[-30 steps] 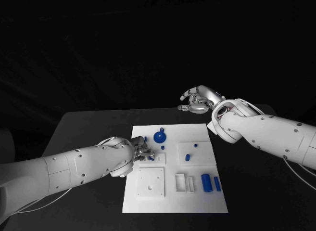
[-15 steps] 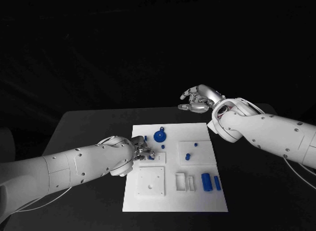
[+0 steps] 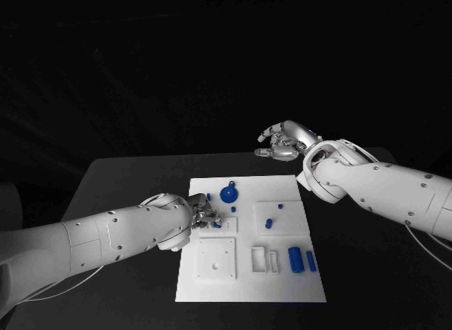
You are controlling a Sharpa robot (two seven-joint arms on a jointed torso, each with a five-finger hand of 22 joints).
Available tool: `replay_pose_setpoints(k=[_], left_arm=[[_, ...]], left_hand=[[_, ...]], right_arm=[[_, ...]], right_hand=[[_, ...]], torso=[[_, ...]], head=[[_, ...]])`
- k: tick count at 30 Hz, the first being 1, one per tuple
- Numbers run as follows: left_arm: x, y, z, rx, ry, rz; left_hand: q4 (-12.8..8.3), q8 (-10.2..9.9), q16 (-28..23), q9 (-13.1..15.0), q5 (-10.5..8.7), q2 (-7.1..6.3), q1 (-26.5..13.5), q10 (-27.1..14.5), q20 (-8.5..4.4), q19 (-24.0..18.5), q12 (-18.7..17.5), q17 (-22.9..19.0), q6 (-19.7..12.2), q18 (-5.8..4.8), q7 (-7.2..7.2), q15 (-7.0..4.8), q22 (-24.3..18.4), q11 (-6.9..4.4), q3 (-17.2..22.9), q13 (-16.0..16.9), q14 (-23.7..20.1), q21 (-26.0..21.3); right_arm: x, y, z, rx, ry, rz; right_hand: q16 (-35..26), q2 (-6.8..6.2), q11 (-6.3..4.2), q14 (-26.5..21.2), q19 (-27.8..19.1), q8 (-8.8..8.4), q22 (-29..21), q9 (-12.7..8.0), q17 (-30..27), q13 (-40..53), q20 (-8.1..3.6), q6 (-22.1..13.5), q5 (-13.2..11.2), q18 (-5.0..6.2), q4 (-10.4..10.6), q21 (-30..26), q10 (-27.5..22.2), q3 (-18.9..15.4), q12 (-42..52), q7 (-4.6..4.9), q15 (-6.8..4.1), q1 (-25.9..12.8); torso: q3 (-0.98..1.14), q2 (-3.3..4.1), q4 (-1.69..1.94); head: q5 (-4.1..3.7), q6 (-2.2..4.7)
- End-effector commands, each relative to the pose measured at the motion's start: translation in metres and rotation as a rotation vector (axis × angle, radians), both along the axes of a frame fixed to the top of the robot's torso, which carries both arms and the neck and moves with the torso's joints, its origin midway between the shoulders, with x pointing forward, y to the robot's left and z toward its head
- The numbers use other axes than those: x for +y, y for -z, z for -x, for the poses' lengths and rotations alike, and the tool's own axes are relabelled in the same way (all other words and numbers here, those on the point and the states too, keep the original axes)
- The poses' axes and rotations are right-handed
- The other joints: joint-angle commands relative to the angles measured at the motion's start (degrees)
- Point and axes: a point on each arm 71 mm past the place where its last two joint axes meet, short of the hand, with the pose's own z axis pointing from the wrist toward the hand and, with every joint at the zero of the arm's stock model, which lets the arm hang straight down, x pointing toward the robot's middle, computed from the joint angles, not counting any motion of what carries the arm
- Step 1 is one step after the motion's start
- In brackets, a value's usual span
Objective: Assemble the parts on the task board
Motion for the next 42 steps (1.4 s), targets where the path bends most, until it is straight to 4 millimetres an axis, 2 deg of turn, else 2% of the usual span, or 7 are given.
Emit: replay_pose_setpoints(k=[1,3,12,26,29,42], left_arm=[[-0.0039,0.0021,0.0022,0.021,0.017,0.009],[-0.0042,0.0019,0.0021,0.019,0.016,0.009],[-0.0060,0.0018,0.0022,0.018,0.022,0.012],[-0.0070,0.0020,0.0023,0.021,0.027,0.013],[-0.0068,0.0019,0.0022,0.020,0.024,0.015],[-0.0075,0.0021,0.0020,0.023,0.025,0.017]], left_hand=[[0.35,0.00,0.25,1.53,-0.71,0.78,-0.04,-1.80,-7.54,-0.15,0.24,-0.12,10.03,0.89,-6.10,-2.75,0.06,-1.65,0.03,0.02,0.59,0.40],[0.50,-0.04,0.36,1.54,-1.77,0.86,-0.07,-1.85,-7.56,-0.18,0.36,-0.21,10.07,0.91,-6.12,-2.75,0.09,-1.66,0.06,-0.02,0.55,0.41],[0.70,0.05,0.66,1.62,-2.99,0.79,-0.15,-1.82,-7.56,-0.16,0.65,-0.32,10.43,0.92,-6.20,-2.73,0.14,-1.73,0.01,-0.04,0.60,0.48],[0.88,0.27,0.99,1.76,-3.85,0.10,-0.09,-1.80,-7.60,-0.12,0.98,-0.41,10.88,0.97,-6.37,-2.70,0.21,-1.86,-0.03,-0.07,0.65,0.56],[1.51,0.31,1.20,1.85,-7.83,-0.47,-0.08,-1.89,-7.62,-0.12,1.22,-0.57,10.94,1.02,-6.42,-2.70,0.23,-1.91,-0.14,-0.16,0.58,0.57],[3.69,0.27,1.46,1.92,-10.60,-2.82,-0.55,-2.03,-7.65,-0.10,1.51,-0.99,10.93,1.09,-6.43,-2.77,0.23,-1.93,-0.33,-0.50,0.42,0.51]], right_arm=[[0.0013,0.0005,-0.0001,0.008,-0.009,0.004],[0.0013,0.0006,-0.0002,0.008,-0.009,0.004],[0.0017,0.0006,-0.0003,0.008,-0.009,0.004],[0.0016,0.0007,-0.0004,0.009,-0.009,0.005],[0.0017,0.0007,-0.0004,0.009,-0.009,0.005],[0.0022,0.0007,-0.0004,0.009,-0.010,0.004]], right_hand=[[-0.20,0.16,-0.03,-0.08,0.06,0.37,0.32,0.06,-0.08,-0.12,-0.12,-0.82,0.35,5.77,0.13,-0.32,-0.43,-0.20,0.40,1.07,-0.17,0.48],[-0.20,0.16,-0.03,-0.08,0.06,0.37,0.32,0.06,-0.08,-0.14,-0.12,-0.82,0.43,5.77,0.14,-0.33,-0.44,-0.21,0.42,1.07,-0.16,0.47],[-0.19,0.16,-0.02,-0.08,0.07,0.37,0.35,0.06,-0.08,-0.20,-0.12,-0.84,0.61,5.77,0.15,-0.35,-0.46,-0.23,0.46,1.07,-0.16,0.47],[-0.19,0.16,-0.02,-0.09,0.07,0.38,0.36,0.05,-0.08,-0.25,-0.12,-0.86,0.72,5.77,0.18,-0.36,-0.48,-0.26,0.49,1.08,-0.16,0.45],[-0.19,0.16,-0.02,-0.09,0.07,0.38,0.36,0.05,-0.08,-0.26,-0.11,-0.86,0.73,5.77,0.18,-0.36,-0.49,-0.27,0.50,1.08,-0.15,0.44],[-0.20,0.16,-0.01,-0.10,0.07,0.38,0.38,0.05,-0.08,-0.30,-0.11,-0.88,0.81,5.77,0.20,-0.38,-0.51,-0.30,0.53,1.09,-0.15,0.42]], torso=[[0.01,0.00,-0.01],[0.01,-0.01,-0.02],[0.02,0.00,-0.04],[-0.02,-0.01,-0.04],[-0.02,0.01,-0.02],[-0.04,0.00,0.00]], head=[[0.01,0.06],[0.01,0.05],[0.01,0.07],[-0.08,-0.01],[-0.12,-0.02],[-0.19,-0.05]])
